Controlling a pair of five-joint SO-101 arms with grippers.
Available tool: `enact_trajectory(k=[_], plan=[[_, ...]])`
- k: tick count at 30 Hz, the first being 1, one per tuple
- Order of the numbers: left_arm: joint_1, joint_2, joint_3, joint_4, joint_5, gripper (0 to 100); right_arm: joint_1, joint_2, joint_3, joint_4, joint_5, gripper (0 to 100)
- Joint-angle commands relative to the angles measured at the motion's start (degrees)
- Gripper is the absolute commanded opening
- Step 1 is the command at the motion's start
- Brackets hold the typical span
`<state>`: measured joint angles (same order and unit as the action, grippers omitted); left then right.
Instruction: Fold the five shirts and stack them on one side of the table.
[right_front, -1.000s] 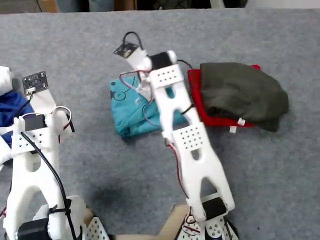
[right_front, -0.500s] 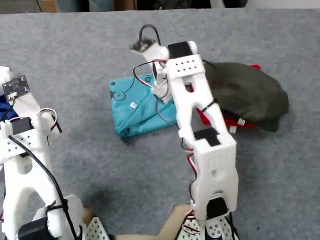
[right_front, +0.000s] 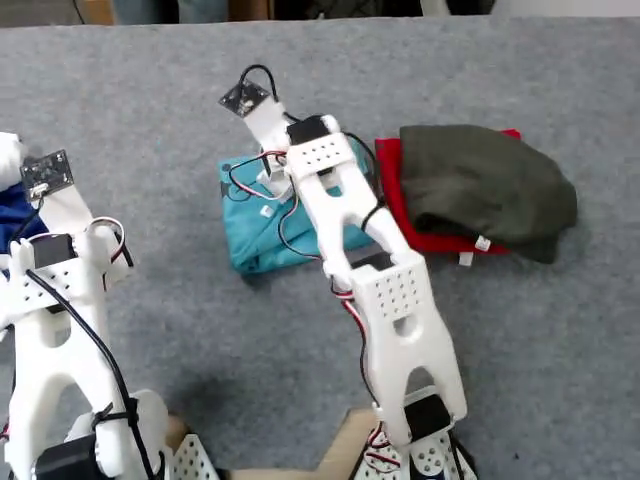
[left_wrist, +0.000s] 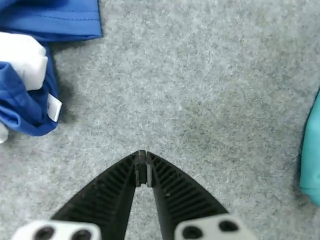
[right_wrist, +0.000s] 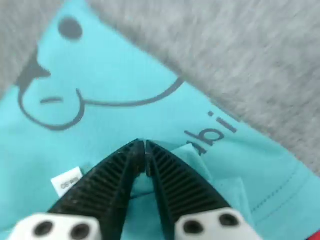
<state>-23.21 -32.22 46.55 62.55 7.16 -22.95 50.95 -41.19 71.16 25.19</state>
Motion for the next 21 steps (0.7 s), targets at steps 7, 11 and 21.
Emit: enact_trajectory(k=[7,11,21], plan=[[0.48,-1.76,-0.75,-0.62,-0.44,3,4.4,-0.31,-14.99,21.01,-0.09,1.5],[0.31,-1.67,-0.4,-1.85,-0.44,3,5.8,-0.31,-15.34,29.54,0.0,1.5],[0.57,-1.67,-0.31,-2.9,-0.44,3,2.37,-1.54,-22.29,22.86,-0.26,1.5]])
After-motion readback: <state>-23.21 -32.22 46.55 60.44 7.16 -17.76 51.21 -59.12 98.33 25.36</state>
